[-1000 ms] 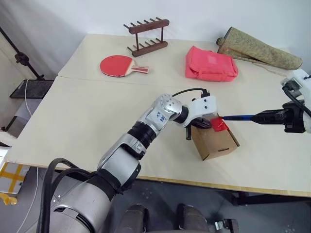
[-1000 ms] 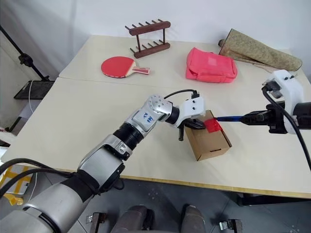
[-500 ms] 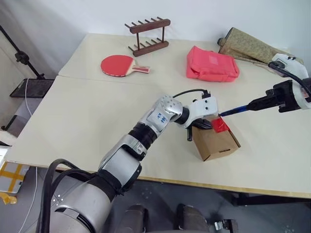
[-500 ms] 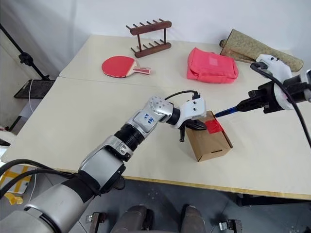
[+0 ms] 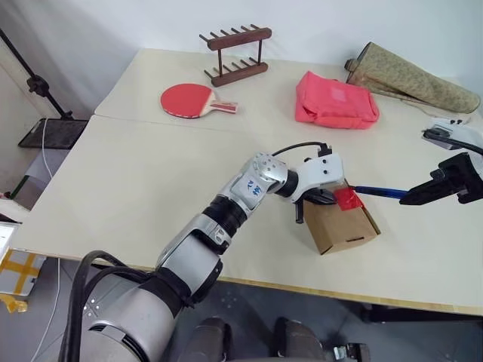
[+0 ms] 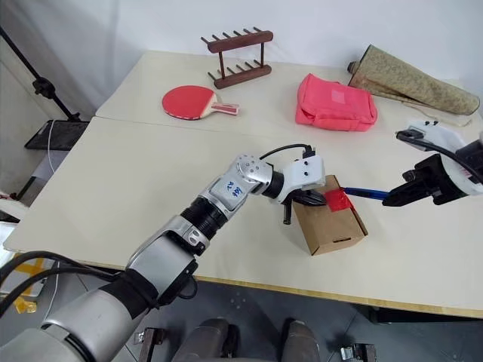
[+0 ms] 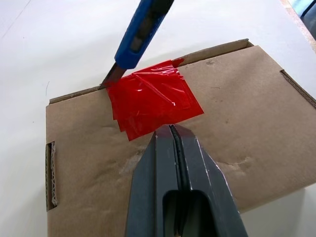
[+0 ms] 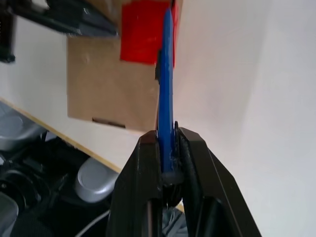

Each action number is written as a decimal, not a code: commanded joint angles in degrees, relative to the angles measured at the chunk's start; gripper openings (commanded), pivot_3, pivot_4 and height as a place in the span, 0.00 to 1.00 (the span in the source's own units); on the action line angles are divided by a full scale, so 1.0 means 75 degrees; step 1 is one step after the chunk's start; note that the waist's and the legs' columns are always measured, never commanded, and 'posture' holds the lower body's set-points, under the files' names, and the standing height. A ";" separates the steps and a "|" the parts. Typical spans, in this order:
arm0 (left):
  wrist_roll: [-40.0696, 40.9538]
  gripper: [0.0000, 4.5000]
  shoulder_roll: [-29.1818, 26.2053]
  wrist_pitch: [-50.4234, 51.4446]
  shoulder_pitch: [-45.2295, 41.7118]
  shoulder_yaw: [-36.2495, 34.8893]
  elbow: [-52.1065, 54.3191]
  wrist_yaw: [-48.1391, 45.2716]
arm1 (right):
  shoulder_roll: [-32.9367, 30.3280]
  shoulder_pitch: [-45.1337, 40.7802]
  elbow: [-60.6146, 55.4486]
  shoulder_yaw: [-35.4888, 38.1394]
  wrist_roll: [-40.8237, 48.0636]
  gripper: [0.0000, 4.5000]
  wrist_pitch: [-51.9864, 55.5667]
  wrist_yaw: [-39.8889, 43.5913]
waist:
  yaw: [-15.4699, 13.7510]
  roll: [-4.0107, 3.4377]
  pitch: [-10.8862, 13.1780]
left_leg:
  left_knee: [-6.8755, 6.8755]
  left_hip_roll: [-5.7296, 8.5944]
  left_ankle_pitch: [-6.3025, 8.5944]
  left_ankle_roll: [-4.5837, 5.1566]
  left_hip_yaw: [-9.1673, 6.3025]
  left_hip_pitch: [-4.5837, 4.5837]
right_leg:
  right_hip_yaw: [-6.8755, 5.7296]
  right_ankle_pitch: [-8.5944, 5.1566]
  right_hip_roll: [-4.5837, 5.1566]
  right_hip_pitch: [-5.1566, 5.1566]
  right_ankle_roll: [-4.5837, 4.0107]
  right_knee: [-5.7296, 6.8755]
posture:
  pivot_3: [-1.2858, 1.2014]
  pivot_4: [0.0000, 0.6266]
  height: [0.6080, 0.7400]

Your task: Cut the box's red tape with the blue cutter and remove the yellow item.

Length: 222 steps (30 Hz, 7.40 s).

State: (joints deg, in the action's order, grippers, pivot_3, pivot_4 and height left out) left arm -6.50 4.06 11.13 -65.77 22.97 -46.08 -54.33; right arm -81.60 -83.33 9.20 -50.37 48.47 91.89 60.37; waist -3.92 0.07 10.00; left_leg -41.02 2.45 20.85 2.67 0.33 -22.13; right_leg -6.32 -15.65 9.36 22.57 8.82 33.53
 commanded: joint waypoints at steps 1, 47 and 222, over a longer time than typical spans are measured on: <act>-0.0580 0.00 -0.0069 0.0553 0.0756 0.0611 -0.0846 -0.0071 | 0.0479 -0.0400 0.0627 -0.0064 -0.0545 0.04 0.0082 0.0322 | 0.0023 0.0003 -0.0016 | -0.0002 -0.0002 0.0000 0.0000 0.0002 0.0001 | -0.0001 0.0000 0.0000 0.0000 0.0000 0.0002 | 0.52 0.24 1.00; -0.0472 0.00 -0.0166 0.1187 0.1282 0.0573 0.0023 0.0042 | -0.1275 0.0321 -0.1856 -0.2766 -0.2550 0.04 -0.0252 0.4284 | -0.0021 -0.0011 -0.0039 | -0.0005 -0.0005 0.0024 -0.0026 -0.0040 -0.0005 | -0.0053 0.0000 -0.0013 -0.0001 0.0001 0.0012 | 0.52 0.24 1.00; 0.2568 0.00 -0.3977 0.3860 0.3665 0.0023 0.6246 -0.0396 | 0.5123 0.6748 -0.0845 0.6994 -0.0942 0.98 -0.1566 -0.1720 | 0.0340 -0.0049 -0.0016 | 0.0137 -0.0009 -0.0067 0.0009 0.0115 0.0123 | 0.0025 0.0041 0.0007 -0.0022 0.0013 -0.0008 | 0.52 0.24 1.00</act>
State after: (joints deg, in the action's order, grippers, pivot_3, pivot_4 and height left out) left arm 14.32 -25.12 37.65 -40.71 20.31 2.33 -57.27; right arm -43.88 -33.28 3.38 3.11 41.39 79.04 47.73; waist -1.37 -0.30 9.88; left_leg -39.99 2.37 20.35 2.73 1.19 -21.20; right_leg -6.14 -15.34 9.39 22.41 8.91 33.47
